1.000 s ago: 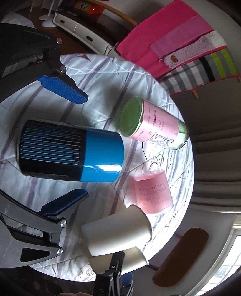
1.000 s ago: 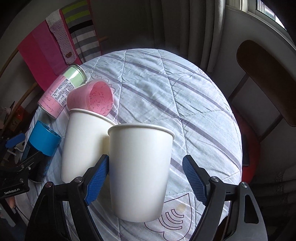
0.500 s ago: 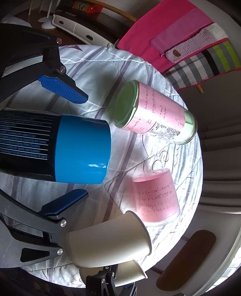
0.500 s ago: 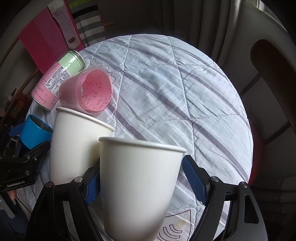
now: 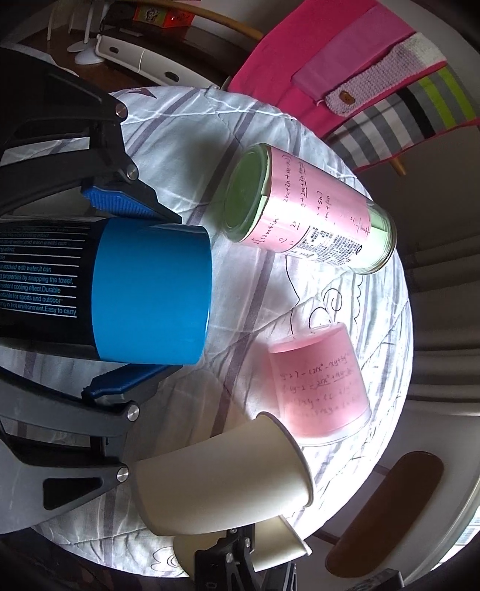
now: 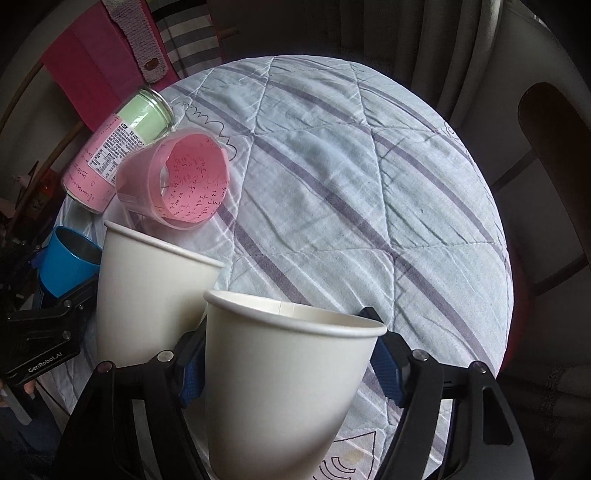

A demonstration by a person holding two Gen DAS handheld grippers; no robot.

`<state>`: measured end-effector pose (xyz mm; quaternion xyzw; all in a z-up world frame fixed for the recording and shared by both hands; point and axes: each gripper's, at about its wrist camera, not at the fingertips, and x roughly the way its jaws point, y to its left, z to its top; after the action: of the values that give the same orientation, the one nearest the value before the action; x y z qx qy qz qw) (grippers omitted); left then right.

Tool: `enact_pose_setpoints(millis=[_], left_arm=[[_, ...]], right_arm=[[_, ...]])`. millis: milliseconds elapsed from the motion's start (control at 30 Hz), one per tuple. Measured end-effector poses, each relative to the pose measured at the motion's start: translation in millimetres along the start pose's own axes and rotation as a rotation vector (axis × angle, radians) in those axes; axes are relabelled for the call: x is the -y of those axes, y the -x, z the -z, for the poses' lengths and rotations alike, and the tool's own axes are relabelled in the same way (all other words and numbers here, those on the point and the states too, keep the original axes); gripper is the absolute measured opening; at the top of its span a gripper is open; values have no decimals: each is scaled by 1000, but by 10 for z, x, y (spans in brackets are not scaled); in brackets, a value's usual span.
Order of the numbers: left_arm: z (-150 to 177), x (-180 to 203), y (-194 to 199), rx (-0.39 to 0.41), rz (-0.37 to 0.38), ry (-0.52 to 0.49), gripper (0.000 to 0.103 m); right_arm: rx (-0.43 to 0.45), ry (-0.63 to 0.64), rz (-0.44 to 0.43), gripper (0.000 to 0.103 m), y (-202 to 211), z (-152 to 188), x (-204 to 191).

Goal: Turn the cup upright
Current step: 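Lift and turn the white cup opening-up with the right tool while the left tool holds the blue cup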

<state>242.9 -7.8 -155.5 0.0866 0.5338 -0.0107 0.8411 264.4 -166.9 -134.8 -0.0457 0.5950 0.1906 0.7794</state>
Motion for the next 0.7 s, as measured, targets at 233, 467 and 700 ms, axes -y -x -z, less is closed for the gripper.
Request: enact_pose_setpoints(millis=[233,467,700], left_arm=[[89,-58,175,84,38,20,69],[153,-177,403,258,87,115,69],[251,-298,620,401,82,185,70]], right_arm=[[108,25,44,68,192,38,-10],[359,22,39,68,376,91,-47],[531,-17,79,68,356,232,5]])
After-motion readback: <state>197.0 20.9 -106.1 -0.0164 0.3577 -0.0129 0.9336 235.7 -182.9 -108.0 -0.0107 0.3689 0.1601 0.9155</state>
